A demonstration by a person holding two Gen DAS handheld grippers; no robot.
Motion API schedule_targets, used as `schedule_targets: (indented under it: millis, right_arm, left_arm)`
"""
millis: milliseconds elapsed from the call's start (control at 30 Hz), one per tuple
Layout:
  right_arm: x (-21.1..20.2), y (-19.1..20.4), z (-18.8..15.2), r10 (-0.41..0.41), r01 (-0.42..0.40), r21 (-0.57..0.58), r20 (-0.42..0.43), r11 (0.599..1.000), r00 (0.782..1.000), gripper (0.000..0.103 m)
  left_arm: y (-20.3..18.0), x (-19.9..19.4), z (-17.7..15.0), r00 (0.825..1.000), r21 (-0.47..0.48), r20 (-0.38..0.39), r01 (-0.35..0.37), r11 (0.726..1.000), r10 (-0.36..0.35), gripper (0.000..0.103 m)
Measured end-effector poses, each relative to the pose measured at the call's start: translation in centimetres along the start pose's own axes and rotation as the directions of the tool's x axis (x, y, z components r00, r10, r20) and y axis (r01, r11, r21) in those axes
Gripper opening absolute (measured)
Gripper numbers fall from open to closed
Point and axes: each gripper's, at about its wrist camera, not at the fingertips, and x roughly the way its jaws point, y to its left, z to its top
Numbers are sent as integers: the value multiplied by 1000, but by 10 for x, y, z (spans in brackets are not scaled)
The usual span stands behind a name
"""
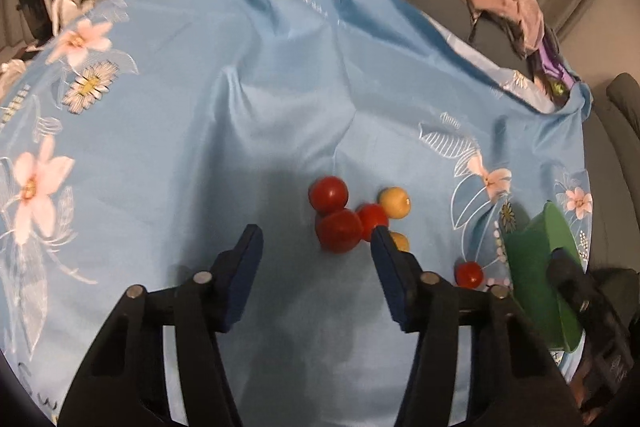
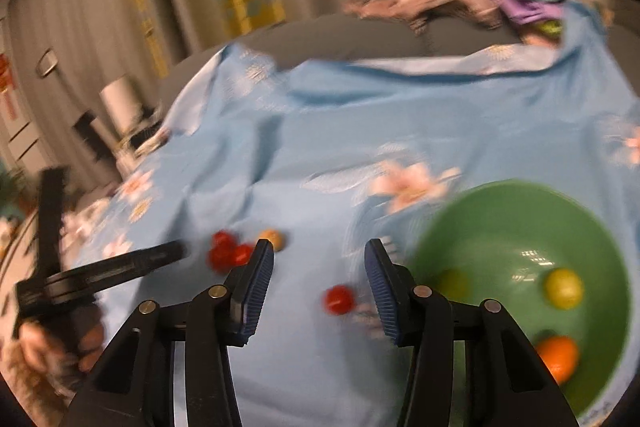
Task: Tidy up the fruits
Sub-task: 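Grasp a red tomato with the left gripper while the right gripper grasps a cherry tomato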
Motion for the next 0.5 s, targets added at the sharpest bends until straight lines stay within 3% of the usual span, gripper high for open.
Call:
schedule_targets:
  millis: [200,433,500]
  right_arm:
    - [45,12,7,28,-33,-28,-154,999,988,46]
    - [53,13,-9,-114,88,-138,-200,987,973,46]
    - [57,17,-14,-156,120,-173,-210,977,965,46]
  left_arm:
    - [3,25,9,996,-23,-64,65,998,-67,48]
    - [-4,38,6,993,13,-98,62,998,-60,45]
    - [-2,39,5,993,7,-100,64,998,-63,31]
